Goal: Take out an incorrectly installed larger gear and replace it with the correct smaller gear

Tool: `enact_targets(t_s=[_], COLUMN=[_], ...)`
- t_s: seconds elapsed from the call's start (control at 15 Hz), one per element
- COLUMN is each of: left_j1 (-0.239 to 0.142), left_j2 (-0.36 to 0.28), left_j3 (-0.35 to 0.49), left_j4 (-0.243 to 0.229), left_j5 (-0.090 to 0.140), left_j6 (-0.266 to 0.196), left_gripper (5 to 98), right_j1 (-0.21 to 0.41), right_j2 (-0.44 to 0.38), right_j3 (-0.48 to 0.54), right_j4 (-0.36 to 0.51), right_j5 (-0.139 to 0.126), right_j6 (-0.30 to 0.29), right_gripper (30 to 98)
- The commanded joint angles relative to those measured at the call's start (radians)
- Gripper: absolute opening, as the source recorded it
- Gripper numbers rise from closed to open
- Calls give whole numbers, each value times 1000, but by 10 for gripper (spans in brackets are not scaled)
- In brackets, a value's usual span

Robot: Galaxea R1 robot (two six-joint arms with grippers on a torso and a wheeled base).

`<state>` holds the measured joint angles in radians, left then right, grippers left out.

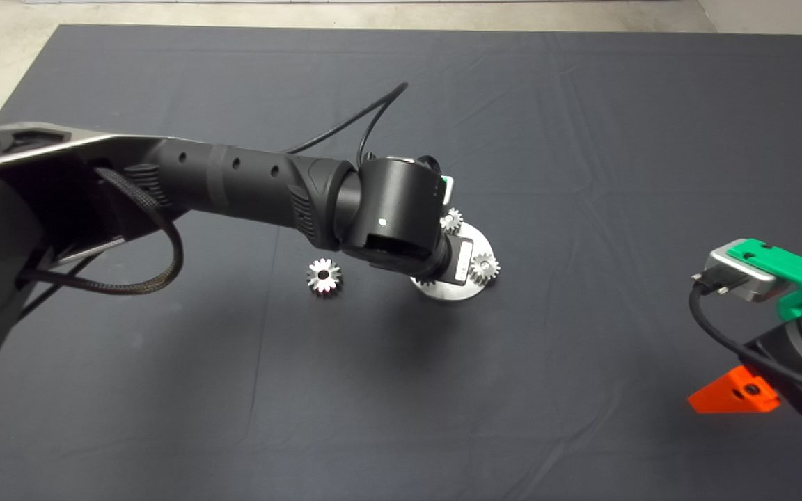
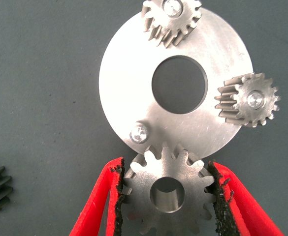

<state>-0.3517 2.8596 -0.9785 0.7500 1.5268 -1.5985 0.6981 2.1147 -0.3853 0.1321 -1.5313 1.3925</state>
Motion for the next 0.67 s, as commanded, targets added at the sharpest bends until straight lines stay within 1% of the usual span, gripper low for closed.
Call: enact_targets(t_s=[0.0,0.2,0.6], left_j1=[-13,-1,3], left_j2=[4,4,4], left_j3=[-12,-24,-55], left_j4=[30,49,63], left_j5=[41,41,42], left_j6=[6,6,12], left_gripper=[356,356,356], right_j1=[20,20,20], right_j2=[3,2,2], right_j3=[2,4,4], right_j4=[32,33,34], right_j5=[-117,-116,-116], right_j6=[-1,-1,-1], right_gripper=[976,976,976])
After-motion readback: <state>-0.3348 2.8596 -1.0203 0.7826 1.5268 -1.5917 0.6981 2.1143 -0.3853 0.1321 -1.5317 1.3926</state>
